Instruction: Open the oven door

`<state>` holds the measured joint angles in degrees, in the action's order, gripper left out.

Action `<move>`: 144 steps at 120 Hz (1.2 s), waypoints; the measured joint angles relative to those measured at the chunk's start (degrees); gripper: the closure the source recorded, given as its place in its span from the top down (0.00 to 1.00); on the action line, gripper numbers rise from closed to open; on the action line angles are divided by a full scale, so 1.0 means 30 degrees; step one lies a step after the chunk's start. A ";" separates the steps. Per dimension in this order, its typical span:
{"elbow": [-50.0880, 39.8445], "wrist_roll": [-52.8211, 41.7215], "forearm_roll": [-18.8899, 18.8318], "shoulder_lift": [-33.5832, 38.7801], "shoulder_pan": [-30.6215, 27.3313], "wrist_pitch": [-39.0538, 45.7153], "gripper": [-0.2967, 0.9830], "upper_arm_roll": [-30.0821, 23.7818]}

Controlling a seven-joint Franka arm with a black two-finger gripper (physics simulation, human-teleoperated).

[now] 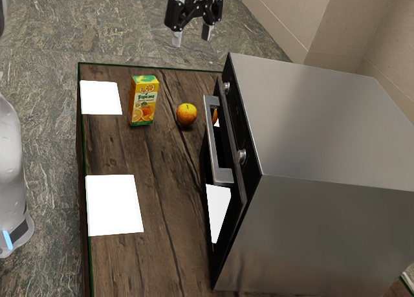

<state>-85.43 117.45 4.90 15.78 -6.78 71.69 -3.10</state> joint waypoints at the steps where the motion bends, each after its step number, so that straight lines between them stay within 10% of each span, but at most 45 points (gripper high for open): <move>1: -0.0051 0.0089 -0.0003 0.0018 0.0000 0.0013 0.77 -0.0012; 30: -0.4272 0.2215 0.0361 0.4401 0.0147 0.0208 0.77 -0.1511; 67: -0.7415 0.3324 0.0045 0.8283 0.0171 0.4018 0.76 -0.8638; 144: -1.1755 -0.1948 0.1323 0.9215 -0.1240 1.1425 0.77 -0.9695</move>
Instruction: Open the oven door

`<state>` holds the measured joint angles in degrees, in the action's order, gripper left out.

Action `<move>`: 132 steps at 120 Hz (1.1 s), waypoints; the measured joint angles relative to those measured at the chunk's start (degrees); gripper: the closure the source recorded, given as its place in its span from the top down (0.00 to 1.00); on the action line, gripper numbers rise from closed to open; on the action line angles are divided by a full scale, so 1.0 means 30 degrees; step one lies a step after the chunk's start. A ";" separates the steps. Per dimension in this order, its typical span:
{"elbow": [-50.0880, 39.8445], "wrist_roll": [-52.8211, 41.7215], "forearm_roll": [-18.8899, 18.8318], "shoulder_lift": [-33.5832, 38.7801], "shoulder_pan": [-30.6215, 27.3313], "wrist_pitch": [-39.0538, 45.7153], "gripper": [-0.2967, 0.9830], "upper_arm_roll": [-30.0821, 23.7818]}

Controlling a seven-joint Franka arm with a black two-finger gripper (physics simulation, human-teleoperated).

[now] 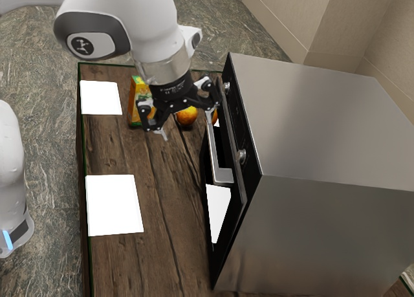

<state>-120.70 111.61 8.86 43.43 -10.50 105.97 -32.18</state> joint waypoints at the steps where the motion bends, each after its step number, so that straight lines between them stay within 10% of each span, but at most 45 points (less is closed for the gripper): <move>1: -0.0046 -0.0057 0.0031 0.0004 -0.0015 0.0022 0.77 0.0000; 132: -0.2953 -0.3558 0.2859 -0.0819 -0.2904 0.2982 0.76 -0.1325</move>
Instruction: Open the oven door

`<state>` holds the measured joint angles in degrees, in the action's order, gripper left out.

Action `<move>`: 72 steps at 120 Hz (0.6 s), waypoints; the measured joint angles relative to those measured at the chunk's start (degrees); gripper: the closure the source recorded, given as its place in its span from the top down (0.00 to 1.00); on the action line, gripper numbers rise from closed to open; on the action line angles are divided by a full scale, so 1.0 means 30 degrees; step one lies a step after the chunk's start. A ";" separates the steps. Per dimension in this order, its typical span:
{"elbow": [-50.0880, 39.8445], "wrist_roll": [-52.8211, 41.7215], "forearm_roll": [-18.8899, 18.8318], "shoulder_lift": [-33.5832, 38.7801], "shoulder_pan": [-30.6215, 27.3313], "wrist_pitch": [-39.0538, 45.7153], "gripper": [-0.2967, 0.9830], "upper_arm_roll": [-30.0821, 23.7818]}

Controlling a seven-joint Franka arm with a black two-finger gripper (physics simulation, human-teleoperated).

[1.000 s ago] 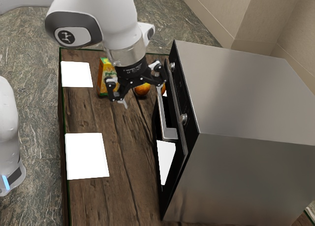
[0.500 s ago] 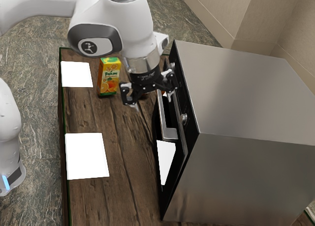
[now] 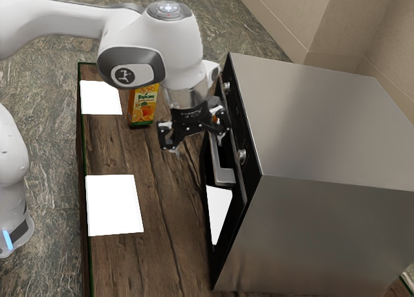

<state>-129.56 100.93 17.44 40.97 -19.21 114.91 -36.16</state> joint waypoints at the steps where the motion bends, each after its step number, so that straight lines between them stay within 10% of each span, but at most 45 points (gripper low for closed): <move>1: -0.0078 -0.0009 0.0064 0.0096 -0.0035 0.0023 0.76 -0.0036; 48: -0.5349 -0.0969 0.5268 1.0116 -0.1349 0.0240 0.76 -0.1818; 72: -0.5321 -0.1416 0.5829 1.6115 -0.2587 -0.2378 0.77 -0.1324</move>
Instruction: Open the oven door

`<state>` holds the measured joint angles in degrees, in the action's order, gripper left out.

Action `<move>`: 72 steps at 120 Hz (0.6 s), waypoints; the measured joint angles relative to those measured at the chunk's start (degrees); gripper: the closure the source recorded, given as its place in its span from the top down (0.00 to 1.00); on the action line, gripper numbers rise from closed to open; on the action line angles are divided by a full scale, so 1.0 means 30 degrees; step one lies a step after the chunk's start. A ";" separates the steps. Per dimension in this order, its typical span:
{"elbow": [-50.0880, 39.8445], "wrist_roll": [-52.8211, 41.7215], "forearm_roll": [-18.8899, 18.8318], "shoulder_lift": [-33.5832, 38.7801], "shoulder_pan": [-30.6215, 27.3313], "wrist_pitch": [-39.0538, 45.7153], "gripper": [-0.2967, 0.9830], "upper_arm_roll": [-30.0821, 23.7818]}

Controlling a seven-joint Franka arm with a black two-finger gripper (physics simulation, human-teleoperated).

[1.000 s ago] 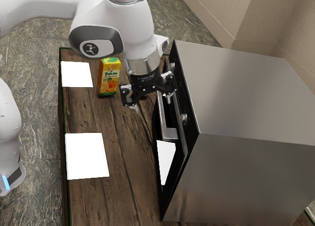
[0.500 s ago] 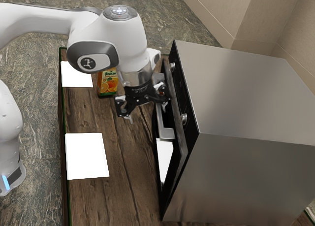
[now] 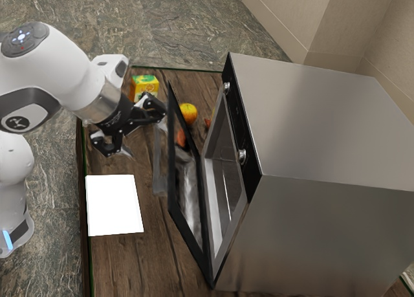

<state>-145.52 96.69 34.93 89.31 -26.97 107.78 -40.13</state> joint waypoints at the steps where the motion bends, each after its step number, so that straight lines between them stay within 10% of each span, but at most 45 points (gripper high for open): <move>1: 0.0019 -0.0016 -0.0008 0.0130 -0.0030 -0.0142 0.77 0.0094; 18: 0.2277 -0.0256 -0.1191 -0.0153 -0.0186 -0.2658 0.77 0.1632; 41: 1.2277 0.1410 -0.5575 -1.4518 0.1989 -0.4921 0.77 0.6114; 72: 1.1251 0.5463 -0.8570 -1.9672 0.5857 -0.5846 0.77 0.9534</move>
<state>-111.77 113.07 9.22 30.30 -9.40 90.24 -11.53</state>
